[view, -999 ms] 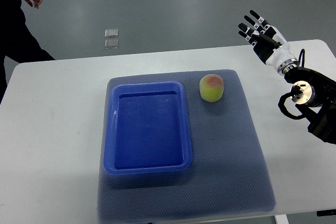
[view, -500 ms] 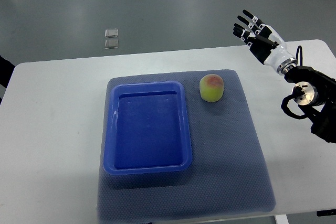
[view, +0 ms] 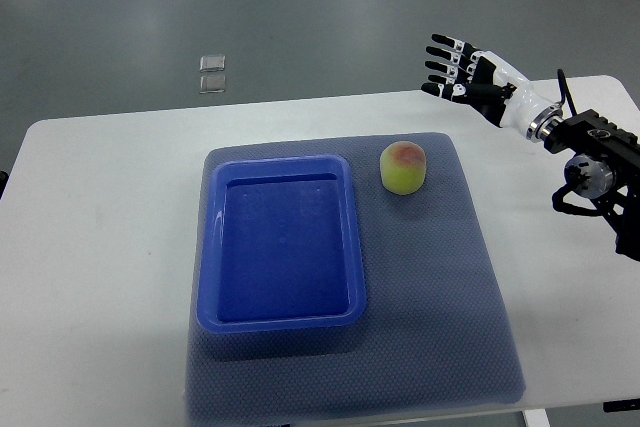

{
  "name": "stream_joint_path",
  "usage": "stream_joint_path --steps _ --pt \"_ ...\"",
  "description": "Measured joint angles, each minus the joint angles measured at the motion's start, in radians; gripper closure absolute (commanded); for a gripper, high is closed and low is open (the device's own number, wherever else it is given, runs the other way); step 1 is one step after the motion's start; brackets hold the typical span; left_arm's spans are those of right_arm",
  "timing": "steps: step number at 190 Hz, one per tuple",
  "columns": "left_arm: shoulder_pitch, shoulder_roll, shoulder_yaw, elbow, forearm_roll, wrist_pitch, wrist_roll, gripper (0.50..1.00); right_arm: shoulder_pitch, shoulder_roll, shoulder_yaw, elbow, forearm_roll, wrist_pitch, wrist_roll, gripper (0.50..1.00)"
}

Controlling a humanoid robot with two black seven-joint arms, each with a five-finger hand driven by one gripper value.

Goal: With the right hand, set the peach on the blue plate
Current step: 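Reach the right hand forward and down over the peach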

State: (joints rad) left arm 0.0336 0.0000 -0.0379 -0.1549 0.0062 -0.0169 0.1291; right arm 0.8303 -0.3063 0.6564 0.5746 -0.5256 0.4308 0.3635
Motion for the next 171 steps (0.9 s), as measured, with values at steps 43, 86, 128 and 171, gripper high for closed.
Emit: stream_joint_path --steps 43,86,128,171 --pt "0.0 0.0 0.0 0.0 0.0 0.0 0.0 0.5 0.031 -0.055 -0.047 0.116 -0.333 0.017 0.0 0.572" --pt "0.0 0.0 0.0 0.0 0.0 0.0 0.0 0.5 0.133 -0.103 -0.202 0.204 -0.557 0.024 0.0 0.572" --pt "0.0 0.0 0.0 0.0 0.0 0.0 0.0 0.5 0.221 -0.096 -0.329 0.242 -0.749 0.009 -0.008 0.574" --pt "0.0 0.0 0.0 0.0 0.0 0.0 0.0 0.5 0.267 -0.06 -0.419 0.235 -0.865 -0.037 -0.017 0.574"
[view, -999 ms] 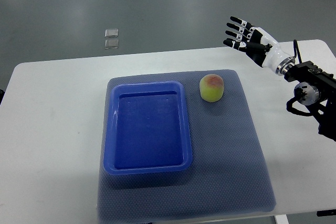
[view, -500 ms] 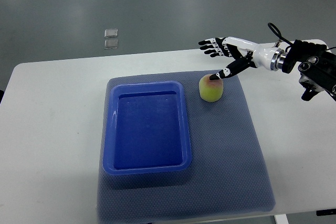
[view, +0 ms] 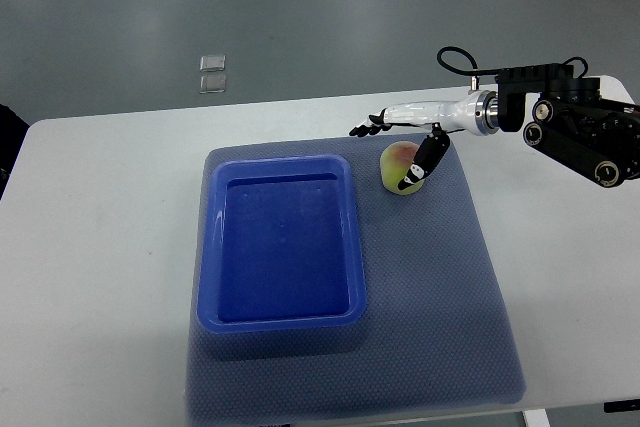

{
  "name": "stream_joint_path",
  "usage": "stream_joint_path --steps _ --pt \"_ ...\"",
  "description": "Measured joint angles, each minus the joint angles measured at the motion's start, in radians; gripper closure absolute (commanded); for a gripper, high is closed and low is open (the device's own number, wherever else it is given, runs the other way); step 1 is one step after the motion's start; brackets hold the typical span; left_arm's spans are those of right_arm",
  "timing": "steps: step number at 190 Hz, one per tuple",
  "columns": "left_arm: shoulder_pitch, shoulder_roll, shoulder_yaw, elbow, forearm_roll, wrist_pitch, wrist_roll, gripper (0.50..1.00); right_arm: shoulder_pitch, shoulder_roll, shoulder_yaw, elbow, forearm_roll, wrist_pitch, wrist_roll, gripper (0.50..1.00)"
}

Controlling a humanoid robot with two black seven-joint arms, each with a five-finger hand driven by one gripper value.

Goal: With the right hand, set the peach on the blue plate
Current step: 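Reach the right hand forward and down over the peach, then close the right hand's fingers around the peach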

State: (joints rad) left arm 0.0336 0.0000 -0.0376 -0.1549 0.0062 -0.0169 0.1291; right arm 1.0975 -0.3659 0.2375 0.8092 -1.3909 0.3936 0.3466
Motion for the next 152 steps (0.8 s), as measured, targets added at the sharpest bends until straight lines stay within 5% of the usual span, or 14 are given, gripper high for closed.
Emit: stream_joint_path --steps 152 --pt "0.0 0.0 0.001 0.0 0.0 0.0 0.0 0.5 0.022 0.071 -0.142 -0.113 -0.132 -0.128 -0.042 0.576"
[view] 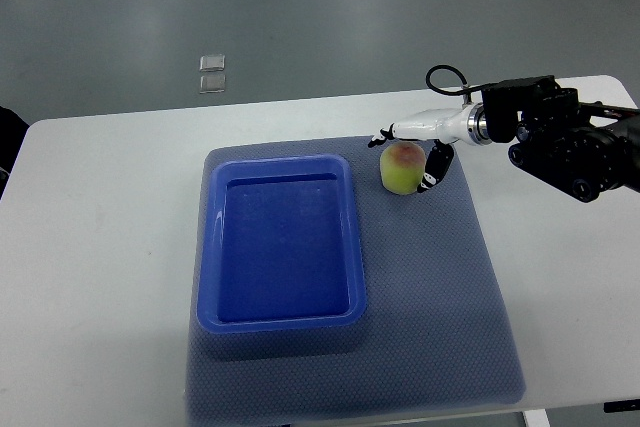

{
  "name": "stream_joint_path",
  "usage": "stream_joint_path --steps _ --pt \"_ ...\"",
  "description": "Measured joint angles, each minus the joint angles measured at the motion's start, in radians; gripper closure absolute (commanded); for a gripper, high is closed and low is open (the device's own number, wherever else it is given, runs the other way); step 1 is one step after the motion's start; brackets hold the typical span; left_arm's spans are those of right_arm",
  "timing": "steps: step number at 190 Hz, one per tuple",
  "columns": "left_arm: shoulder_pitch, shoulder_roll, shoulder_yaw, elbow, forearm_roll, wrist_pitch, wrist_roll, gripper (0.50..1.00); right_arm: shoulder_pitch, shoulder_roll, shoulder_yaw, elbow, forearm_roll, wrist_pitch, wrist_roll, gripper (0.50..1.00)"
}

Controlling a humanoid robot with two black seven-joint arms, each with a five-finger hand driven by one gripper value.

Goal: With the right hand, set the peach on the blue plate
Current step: 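Close the right hand's fingers around the peach, then lift the peach and carry it over the blue tray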

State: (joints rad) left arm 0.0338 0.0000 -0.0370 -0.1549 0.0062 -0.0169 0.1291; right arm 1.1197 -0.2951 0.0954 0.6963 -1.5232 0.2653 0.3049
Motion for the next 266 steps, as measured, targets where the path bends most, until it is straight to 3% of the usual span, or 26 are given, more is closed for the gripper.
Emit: stream_joint_path --steps 65,66,68,89,107,149,156,168,174,180,266 --pt "0.0 0.0 -0.001 0.0 0.0 0.0 0.0 0.5 0.001 0.022 -0.03 -0.021 0.0 -0.004 -0.014 0.613" --pt "0.0 0.0 -0.001 0.0 0.0 0.0 0.0 0.5 0.001 0.022 -0.03 -0.021 0.0 -0.004 -0.014 0.654" --pt "0.0 0.0 -0.001 0.0 0.0 0.0 0.0 0.5 0.001 0.022 -0.031 -0.021 0.0 -0.004 -0.014 0.666" --pt "0.0 0.0 -0.001 0.0 0.0 0.0 0.0 0.5 0.003 0.022 -0.032 -0.022 0.0 -0.005 -0.015 0.715" --pt "0.0 0.0 -0.001 0.0 0.0 0.0 0.0 0.5 0.004 0.022 -0.032 -0.022 0.0 -0.005 -0.015 0.695" --pt "0.0 0.0 0.0 0.0 0.0 0.0 0.0 0.5 0.006 0.023 -0.031 -0.023 0.001 -0.01 -0.013 0.705" --pt "0.0 0.0 0.0 0.0 0.0 0.0 0.0 0.5 0.006 0.024 -0.031 -0.023 0.001 -0.012 -0.013 0.752" --pt "0.0 0.0 0.0 0.0 0.0 0.0 0.0 0.5 0.006 0.024 -0.032 -0.023 0.001 -0.015 -0.011 0.791" --pt "0.0 0.0 0.0 0.0 0.0 0.0 0.0 0.5 0.006 0.024 -0.032 -0.023 0.002 -0.017 -0.01 0.85" --pt "0.0 0.0 0.0 0.0 0.0 0.0 0.0 0.5 0.006 0.024 -0.032 -0.023 0.002 -0.018 -0.01 0.873" --pt "0.0 0.0 -0.001 0.0 0.0 0.0 0.0 0.5 0.11 0.034 -0.011 -0.008 0.03 -0.022 -0.002 0.877"
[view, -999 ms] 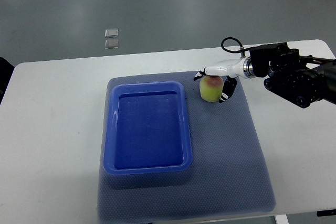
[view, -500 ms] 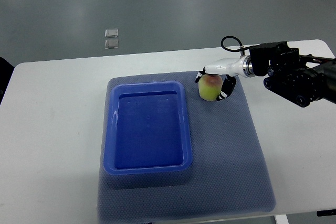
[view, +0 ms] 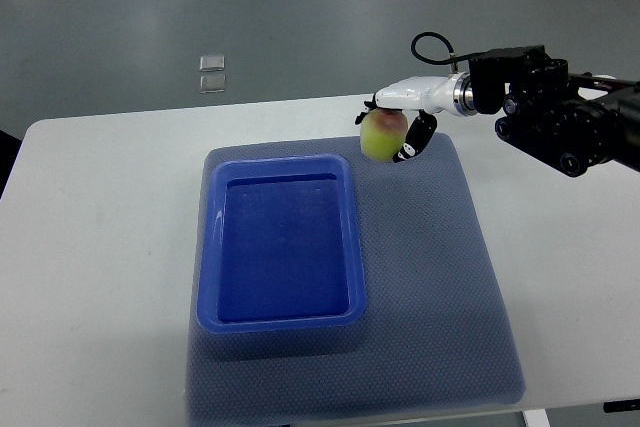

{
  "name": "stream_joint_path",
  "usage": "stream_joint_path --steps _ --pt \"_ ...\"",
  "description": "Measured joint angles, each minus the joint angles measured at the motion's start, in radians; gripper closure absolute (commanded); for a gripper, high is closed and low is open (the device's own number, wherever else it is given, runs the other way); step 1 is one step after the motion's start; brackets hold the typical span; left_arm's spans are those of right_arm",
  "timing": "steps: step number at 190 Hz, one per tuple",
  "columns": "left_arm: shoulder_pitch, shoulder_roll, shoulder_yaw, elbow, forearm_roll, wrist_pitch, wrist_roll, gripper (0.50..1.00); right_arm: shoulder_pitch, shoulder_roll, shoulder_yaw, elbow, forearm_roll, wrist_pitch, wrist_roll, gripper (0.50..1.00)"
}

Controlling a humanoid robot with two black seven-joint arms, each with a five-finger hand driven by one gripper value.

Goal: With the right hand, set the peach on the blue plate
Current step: 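Lift the peach and carry it over the blue tray, then lower the peach into the blue tray and open the right hand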

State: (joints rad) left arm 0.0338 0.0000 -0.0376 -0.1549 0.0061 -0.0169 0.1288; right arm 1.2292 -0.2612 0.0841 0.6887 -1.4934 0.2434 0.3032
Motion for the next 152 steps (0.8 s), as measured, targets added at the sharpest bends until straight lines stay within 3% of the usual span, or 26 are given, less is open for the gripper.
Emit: stream_joint_path --steps 46,84,102,112,113,125,152 --pt "0.0 0.0 0.0 0.0 0.0 0.0 0.0 0.5 0.026 0.073 0.001 0.05 0.02 0.002 0.007 0.871" --pt "0.0 0.0 0.0 0.0 0.0 0.0 0.0 0.5 0.028 0.174 0.0 0.059 0.021 0.002 0.051 0.85" --pt "0.0 0.0 -0.001 0.0 0.0 0.0 0.0 0.5 0.028 0.207 -0.002 0.059 0.021 0.005 0.056 0.781" --pt "0.0 0.0 0.0 0.0 0.0 0.0 0.0 0.5 0.028 0.224 -0.006 0.058 0.021 0.007 0.06 0.781" --pt "0.0 0.0 0.0 0.0 0.0 0.0 0.0 0.5 0.028 0.225 -0.006 0.058 0.021 0.007 0.06 0.751" --pt "0.0 0.0 0.0 0.0 0.0 0.0 0.0 0.5 0.025 0.239 -0.01 0.058 0.021 0.008 0.067 0.716" --pt "0.0 0.0 0.0 0.0 0.0 0.0 0.0 0.5 0.011 0.26 -0.018 0.057 0.017 0.006 0.076 0.66"
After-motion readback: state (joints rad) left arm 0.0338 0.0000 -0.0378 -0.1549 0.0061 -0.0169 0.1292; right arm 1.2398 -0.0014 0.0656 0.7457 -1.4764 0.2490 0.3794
